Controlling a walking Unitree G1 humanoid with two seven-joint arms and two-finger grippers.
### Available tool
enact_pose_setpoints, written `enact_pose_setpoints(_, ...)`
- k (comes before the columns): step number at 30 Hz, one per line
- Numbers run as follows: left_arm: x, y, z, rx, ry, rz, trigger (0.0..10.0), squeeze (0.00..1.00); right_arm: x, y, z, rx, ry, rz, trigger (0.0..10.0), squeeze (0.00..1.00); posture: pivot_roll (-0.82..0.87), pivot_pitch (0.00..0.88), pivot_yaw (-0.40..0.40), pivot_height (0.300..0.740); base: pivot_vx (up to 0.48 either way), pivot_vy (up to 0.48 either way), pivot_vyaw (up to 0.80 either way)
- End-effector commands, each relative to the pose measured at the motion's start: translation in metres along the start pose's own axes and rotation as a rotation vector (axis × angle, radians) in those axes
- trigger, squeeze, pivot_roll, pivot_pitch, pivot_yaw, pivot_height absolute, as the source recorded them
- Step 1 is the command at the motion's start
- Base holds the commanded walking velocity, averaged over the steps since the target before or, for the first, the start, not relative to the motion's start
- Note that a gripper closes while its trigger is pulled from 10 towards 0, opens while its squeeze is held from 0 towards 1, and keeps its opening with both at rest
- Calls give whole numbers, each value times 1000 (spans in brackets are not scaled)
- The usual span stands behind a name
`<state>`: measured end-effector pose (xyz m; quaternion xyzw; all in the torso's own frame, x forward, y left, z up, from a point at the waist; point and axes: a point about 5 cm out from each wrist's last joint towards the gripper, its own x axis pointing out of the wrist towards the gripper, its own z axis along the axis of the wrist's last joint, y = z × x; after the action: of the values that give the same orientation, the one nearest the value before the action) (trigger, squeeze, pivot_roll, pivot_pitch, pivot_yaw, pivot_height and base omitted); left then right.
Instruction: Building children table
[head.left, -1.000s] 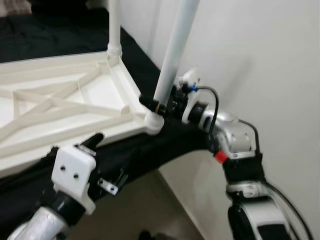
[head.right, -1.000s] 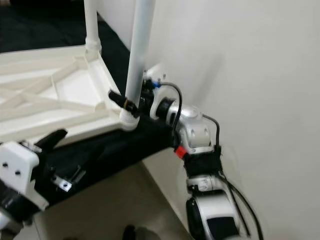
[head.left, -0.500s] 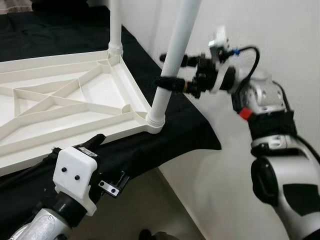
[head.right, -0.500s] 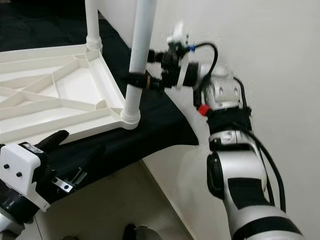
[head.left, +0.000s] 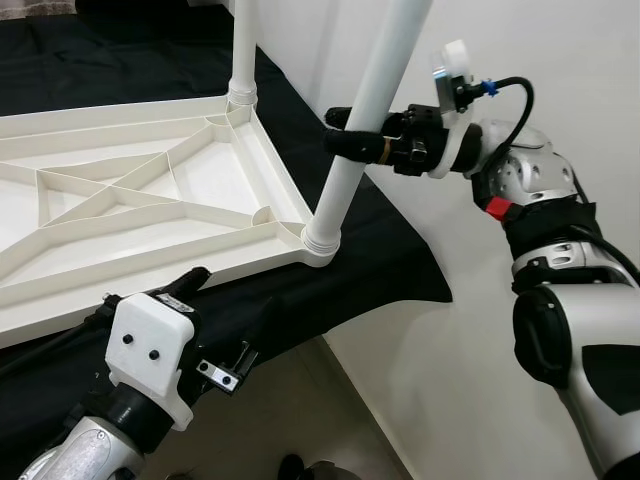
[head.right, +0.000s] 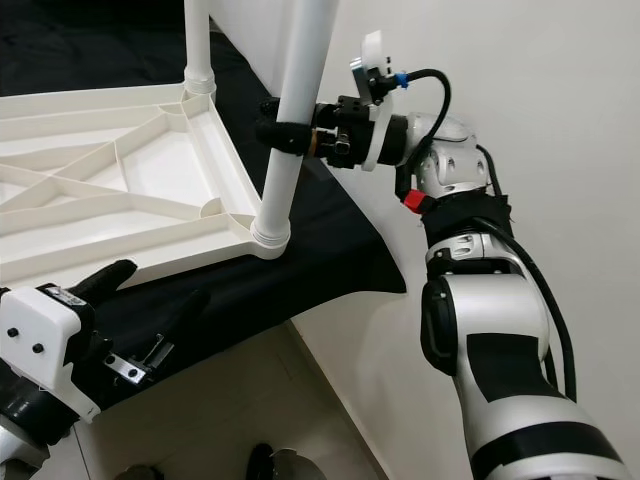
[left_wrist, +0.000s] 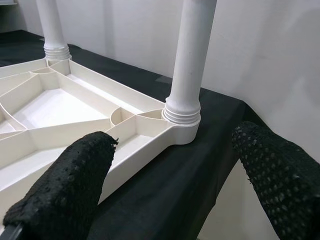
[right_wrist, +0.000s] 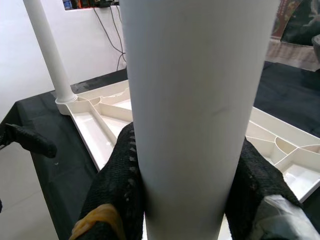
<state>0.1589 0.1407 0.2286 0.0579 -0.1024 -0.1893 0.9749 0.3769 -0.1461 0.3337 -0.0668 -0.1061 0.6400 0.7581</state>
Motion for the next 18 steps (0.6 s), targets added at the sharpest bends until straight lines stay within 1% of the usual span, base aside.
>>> enact_pose_setpoints(1, -2, -3, -2, -12, 11, -14, 10000, 0, -13, 1, -5, 10, 9, -16, 0, 0, 140, 237, -206, 740, 0, 0, 0)
enact_pose_setpoints(2, -2, -3, -2, -14, 12, -14, 10000, 0, -16, 2, -10, 24, 5, -33, 0, 0, 137, 240, -205, 740, 0, 0, 0)
enact_pose_setpoints(4, -4, -2, -3, -17, 20, -13, 10000, 0, -13, 5, -24, 5, -17, -145, 0, 0, 136, 243, -207, 740, 0, 0, 0)
enact_pose_setpoints(5, -4, -2, -3, -17, 20, -13, 10000, 0, -13, 5, -24, 5, -17, -145, 0, 0, 136, 243, -207, 740, 0, 0, 0)
enact_pose_setpoints(6, -5, -2, -4, -20, 25, -16, 10000, 0, -1, -5, -41, 32, -30, -547, 0, 0, 136, 233, -228, 740, 0, 0, 0)
enact_pose_setpoints(7, -5, -1, -4, -20, 32, -16, 10000, 0, -5, -11, -66, 21, 110, -1173, 0, 0, 121, 240, -216, 740, 0, 0, 0)
enact_pose_setpoints(8, -5, -1, -4, -20, 32, -16, 10000, 0, -5, -11, -66, 21, 110, -1173, 0, 0, 121, 240, -216, 740, 0, 0, 0)
enact_pose_setpoints(9, -4, -1, -3, -21, 31, -19, 10000, 0, 16, 27, -104, 36, 267, -1147, 0, 0, 132, 246, -200, 740, 0, 0, 0)
enact_pose_setpoints(10, -4, -1, -3, -21, 31, -19, 10000, 0, 16, 27, -104, 36, 267, -1147, 0, 0, 132, 246, -200, 740, 0, 0, 0)
enact_pose_setpoints(11, -3, -1, -3, -20, 33, -20, 10000, 0, 32, 60, -123, 68, 341, -1064, 0, 0, 139, 251, -195, 740, 0, 0, 0)
enact_pose_setpoints(12, -1, -2, -2, -24, 26, -23, 10000, 0, 53, 81, -132, 147, 317, -906, 0, 0, 113, 225, -178, 740, 0, 0, 0)
enact_pose_setpoints(13, -1, -2, -2, -24, 26, -23, 10000, 0, 53, 81, -132, 147, 317, -906, 0, 0, 113, 225, -178, 740, 0, 0, 0)
enact_pose_setpoints(14, 1, -3, -1, -22, 19, -28, 10000, 0, 68, 86, -130, 166, 268, -777, 0, 0, 116, 219, -179, 740, 0, 0, 0)
enact_pose_setpoints(15, 3, -4, 1, -30, 1, -31, 10000, 0, 75, 72, -119, 145, 224, -771, 0, 0, 120, 220, -204, 740, 0, 0, 0)
enact_pose_setpoints(16, 3, -4, 1, -30, 1, -31, 10000, 0, 75, 72, -119, 145, 224, -771, 0, 0, 120, 220, -204, 740, 0, 0, 0)
enact_pose_setpoints(17, 5, -4, 2, -28, -9, -30, 10000, 0, 80, 57, -107, 119, 197, -763, 0, 0, 113, 212, -210, 740, 0, 0, 0)
enact_pose_setpoints(18, 5, -4, 2, -28, -9, -30, 10000, 0, 80, 57, -107, 119, 197, -763, 0, 0, 113, 212, -210, 740, 0, 0, 0)
